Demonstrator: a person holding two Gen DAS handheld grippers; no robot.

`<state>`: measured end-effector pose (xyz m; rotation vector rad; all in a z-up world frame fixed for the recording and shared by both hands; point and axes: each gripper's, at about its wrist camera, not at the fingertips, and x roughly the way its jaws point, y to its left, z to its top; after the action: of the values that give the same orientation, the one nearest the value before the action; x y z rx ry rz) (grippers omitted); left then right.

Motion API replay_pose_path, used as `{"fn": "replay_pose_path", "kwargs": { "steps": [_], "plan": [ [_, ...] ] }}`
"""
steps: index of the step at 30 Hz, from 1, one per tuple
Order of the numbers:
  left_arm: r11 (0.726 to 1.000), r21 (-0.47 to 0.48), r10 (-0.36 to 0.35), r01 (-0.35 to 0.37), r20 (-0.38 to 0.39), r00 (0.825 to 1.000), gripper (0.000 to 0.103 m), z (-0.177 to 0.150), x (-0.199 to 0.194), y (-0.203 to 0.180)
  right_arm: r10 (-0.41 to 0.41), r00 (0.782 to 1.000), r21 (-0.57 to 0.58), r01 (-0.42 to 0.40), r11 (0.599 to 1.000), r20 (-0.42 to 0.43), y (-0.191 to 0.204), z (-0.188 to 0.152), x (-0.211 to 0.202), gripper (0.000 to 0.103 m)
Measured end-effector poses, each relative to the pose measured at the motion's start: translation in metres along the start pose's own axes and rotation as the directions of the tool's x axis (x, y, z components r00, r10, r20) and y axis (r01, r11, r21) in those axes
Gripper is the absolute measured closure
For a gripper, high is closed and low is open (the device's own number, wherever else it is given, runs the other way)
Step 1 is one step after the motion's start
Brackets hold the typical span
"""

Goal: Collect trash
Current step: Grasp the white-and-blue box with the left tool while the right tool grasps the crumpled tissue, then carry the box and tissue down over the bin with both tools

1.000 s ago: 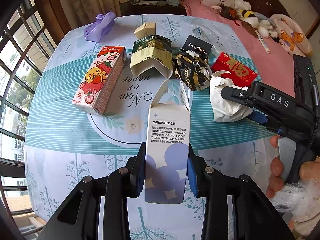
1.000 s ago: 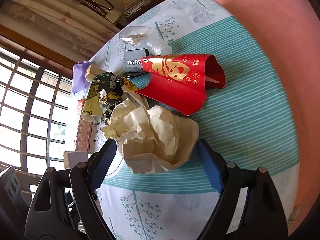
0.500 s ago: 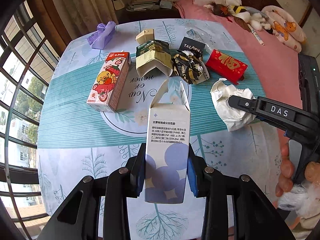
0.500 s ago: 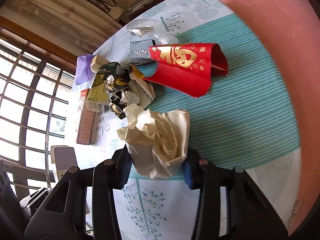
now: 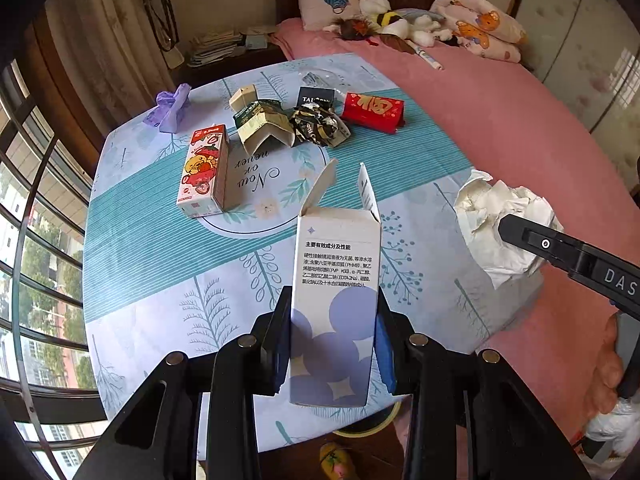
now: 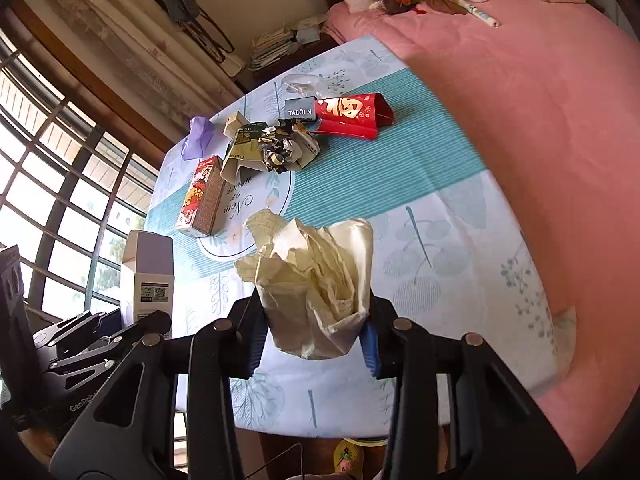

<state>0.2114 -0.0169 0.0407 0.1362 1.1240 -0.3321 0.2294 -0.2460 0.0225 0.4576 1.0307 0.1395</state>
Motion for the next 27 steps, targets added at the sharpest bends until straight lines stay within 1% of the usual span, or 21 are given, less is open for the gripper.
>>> {"fn": "replay_pose_path", "kwargs": {
  "steps": [3, 7, 11, 15, 19, 27],
  "plan": [
    [0.998, 0.055, -0.027, 0.026, 0.011, 1.000, 0.068, -0.025, -0.016, 0.000, -0.037, 0.998, 0.027, 0.035, 0.999, 0.060, 0.014, -0.036, -0.036, 0.069],
    [0.991, 0.122, -0.048, 0.049, -0.009, 0.999, 0.068, -0.059, -0.031, -0.004, -0.078, 0.991, 0.069, 0.071, 0.995, 0.109, 0.029, -0.088, -0.074, 0.069],
    [0.982, 0.182, -0.056, 0.059, -0.023, 0.998, 0.068, -0.087, -0.046, -0.011, -0.111, 0.987, 0.104, 0.099, 0.990, 0.114, 0.041, -0.138, -0.099, 0.069],
    [0.974, 0.216, -0.063, 0.069, -0.035, 0.997, 0.068, -0.110, -0.060, -0.021, -0.133, 0.987, 0.126, 0.121, 0.985, 0.093, 0.048, -0.177, -0.113, 0.069],
    [0.968, 0.241, -0.065, 0.075, -0.047, 0.997, 0.068, -0.129, -0.070, -0.034, -0.144, 0.987, 0.129, 0.134, 0.983, 0.076, 0.053, -0.205, -0.124, 0.069],
    [0.958, 0.281, -0.048, 0.065, -0.066, 0.997, 0.068, -0.160, -0.076, -0.070, -0.143, 0.989, 0.119, 0.136, 0.983, 0.048, 0.047, -0.237, -0.138, 0.069]
  ]
}}
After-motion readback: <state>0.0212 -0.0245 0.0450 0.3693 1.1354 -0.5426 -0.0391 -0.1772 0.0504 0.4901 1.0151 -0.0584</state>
